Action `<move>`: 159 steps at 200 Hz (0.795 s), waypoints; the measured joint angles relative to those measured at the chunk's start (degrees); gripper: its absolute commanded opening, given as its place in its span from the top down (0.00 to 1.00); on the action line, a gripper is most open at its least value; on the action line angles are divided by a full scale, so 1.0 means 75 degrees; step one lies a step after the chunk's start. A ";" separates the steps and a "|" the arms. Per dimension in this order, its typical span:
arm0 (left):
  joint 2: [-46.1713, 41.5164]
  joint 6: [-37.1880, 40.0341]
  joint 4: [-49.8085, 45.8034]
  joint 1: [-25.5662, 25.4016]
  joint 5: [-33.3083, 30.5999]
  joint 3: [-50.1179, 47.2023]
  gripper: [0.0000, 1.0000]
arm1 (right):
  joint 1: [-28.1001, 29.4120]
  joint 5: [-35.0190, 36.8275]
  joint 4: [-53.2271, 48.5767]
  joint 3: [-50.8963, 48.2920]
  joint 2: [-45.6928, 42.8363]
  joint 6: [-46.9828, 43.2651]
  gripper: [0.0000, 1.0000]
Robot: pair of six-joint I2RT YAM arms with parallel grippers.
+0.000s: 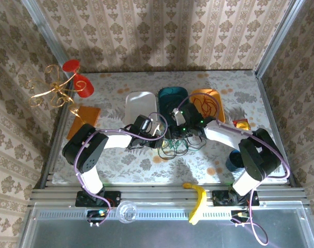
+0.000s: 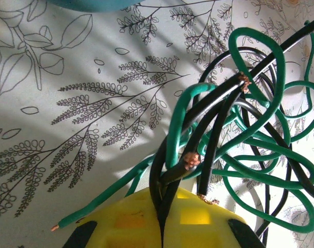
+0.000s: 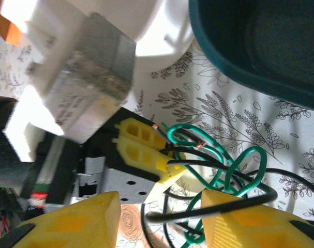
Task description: Untangle the cables
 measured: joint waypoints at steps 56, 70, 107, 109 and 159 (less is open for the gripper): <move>0.0000 0.0009 -0.0023 -0.0041 -0.0070 0.0017 1.00 | 0.0000 0.0373 0.0423 -0.0082 0.0073 0.0318 1.00; 0.0000 0.0009 -0.0026 -0.0041 -0.0073 0.0017 1.00 | 0.0000 0.0778 0.0446 -0.0318 -0.0402 0.0312 1.00; 0.0003 0.0012 -0.0009 -0.0044 -0.0038 0.0020 0.76 | -0.0052 0.2159 0.0204 -0.0714 -0.2279 0.0187 1.00; 0.0003 0.0038 -0.0012 -0.0047 -0.0038 0.0026 0.75 | -0.0061 0.2224 0.0181 -0.0714 -0.2375 0.0166 1.00; 0.0003 0.0047 0.0009 -0.0114 0.0055 0.0085 0.67 | -0.0347 0.3267 -0.0210 -0.0638 -0.3724 -0.0102 1.00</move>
